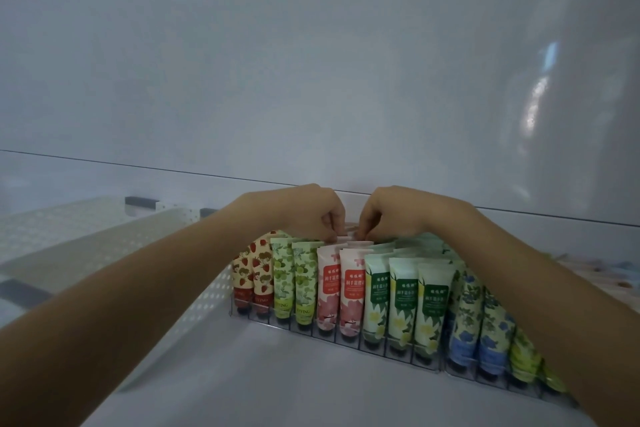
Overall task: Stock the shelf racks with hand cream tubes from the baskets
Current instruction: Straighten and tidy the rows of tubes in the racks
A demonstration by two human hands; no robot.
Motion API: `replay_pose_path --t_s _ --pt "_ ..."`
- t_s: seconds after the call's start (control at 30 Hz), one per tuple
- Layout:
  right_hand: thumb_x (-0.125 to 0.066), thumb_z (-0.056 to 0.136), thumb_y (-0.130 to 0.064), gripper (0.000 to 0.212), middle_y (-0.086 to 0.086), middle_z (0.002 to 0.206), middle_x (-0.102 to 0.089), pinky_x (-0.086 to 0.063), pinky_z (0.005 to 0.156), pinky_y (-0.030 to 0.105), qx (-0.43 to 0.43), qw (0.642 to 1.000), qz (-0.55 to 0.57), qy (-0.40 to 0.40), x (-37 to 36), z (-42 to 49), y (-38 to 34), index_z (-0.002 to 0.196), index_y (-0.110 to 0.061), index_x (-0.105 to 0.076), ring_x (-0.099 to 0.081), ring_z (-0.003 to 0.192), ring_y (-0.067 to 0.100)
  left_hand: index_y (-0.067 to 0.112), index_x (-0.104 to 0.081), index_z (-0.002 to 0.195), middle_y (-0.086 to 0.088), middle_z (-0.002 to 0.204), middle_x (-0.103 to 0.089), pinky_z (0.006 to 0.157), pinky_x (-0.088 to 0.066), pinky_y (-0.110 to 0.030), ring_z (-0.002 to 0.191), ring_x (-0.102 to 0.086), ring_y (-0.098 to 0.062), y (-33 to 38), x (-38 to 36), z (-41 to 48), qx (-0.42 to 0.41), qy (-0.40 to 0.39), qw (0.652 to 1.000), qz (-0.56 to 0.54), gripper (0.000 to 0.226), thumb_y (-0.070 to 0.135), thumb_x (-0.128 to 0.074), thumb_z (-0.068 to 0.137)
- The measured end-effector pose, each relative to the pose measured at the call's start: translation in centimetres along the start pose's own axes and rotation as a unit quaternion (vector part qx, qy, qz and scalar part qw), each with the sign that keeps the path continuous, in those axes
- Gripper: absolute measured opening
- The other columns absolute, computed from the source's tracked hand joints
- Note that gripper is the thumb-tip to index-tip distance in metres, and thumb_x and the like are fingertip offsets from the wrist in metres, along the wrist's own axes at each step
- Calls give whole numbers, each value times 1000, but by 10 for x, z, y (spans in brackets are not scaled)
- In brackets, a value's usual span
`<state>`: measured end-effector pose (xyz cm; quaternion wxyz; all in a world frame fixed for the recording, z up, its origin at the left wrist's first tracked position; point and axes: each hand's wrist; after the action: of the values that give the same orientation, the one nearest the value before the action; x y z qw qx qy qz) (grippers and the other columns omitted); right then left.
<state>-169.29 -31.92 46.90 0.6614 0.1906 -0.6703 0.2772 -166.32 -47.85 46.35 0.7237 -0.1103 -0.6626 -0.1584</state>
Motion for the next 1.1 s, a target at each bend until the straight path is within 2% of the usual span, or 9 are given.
replay_pose_path --t_s 0.07,0.2,0.27,0.5,0.63,0.8,0.87,0.93,1.1 --pt "-61 85 -16 19 -11 89 -67 -45 77 20 8 1000 9 3 3 -3 0 95 -26 -74 -58 84 6 19 -66 103 1 102 -66 61 -35 -16 71 -47 -4 0 1 0 0 0 1000 -1 17 22 -59 88" --pt "-65 83 -22 14 -22 78 -64 -38 64 13 36 998 54 22 11 -9 -3 91 -28 -74 -55 68 -7 20 -67 103 2 101 -66 58 -33 -11 66 -46 1 -1 2 -1 1 -1 1000 -5 16 21 -59 88" --pt "-68 81 -25 11 -20 78 -65 -39 62 13 38 998 49 15 10 -10 -6 88 -27 -75 -54 65 -6 20 -67 102 2 101 -66 58 -33 -11 66 -46 2 -1 3 -2 3 0 1000 1 16 21 -59 88" --pt "-67 80 -18 9 -10 80 -66 -44 67 18 36 997 57 21 3 -11 -7 77 -26 -71 -54 70 2 19 -66 99 2 98 -66 58 -32 -12 64 -46 4 -2 -2 1 -2 13 1000 0 14 20 -59 87" --pt "-66 81 -17 10 -12 77 -65 -43 66 17 43 997 51 27 1 -12 -7 78 -25 -71 -54 71 2 20 -67 99 3 99 -66 57 -32 -12 63 -45 6 -3 -3 0 5 18 1000 -3 14 20 -59 87" --pt "-65 83 -23 9 -14 85 -67 -38 61 11 56 993 67 79 4 -19 -5 85 -28 -72 -54 71 -4 19 -68 96 15 84 -57 54 -36 -1 56 -48 19 -2 6 -11 -30 59 997 -34 13 20 -58 87" --pt "-66 82 -27 6 -16 84 -67 -37 60 10 65 992 88 70 6 -24 -6 80 -32 -70 -55 68 -7 20 -69 91 20 79 -55 54 -33 4 54 -46 23 0 11 -17 -48 45 997 -50 10 20 -60 87" --pt "-68 81 -29 4 -18 80 -66 -37 57 6 73 993 81 50 6 -28 -8 78 -33 -69 -54 61 -11 24 -68 88 21 78 -55 52 -33 3 52 -46 21 2 13 -21 -51 15 997 -54 6 24 -63 85" --pt "-66 81 -19 16 -21 71 -61 -35 50 2 81 994 70 36 0 -29 -14 73 -33 -67 -49 54 -17 28 -67 90 22 78 -56 51 -33 1 55 -47 18 6 10 -21 -37 -20 999 -23 8 27 -67 82"
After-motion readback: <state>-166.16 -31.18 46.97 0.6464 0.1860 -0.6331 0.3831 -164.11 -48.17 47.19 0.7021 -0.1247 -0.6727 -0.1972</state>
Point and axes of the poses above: each hand's wrist, its own z-axis towards the middle knuckle, its own x-axis out of the back of the hand, y = z × x
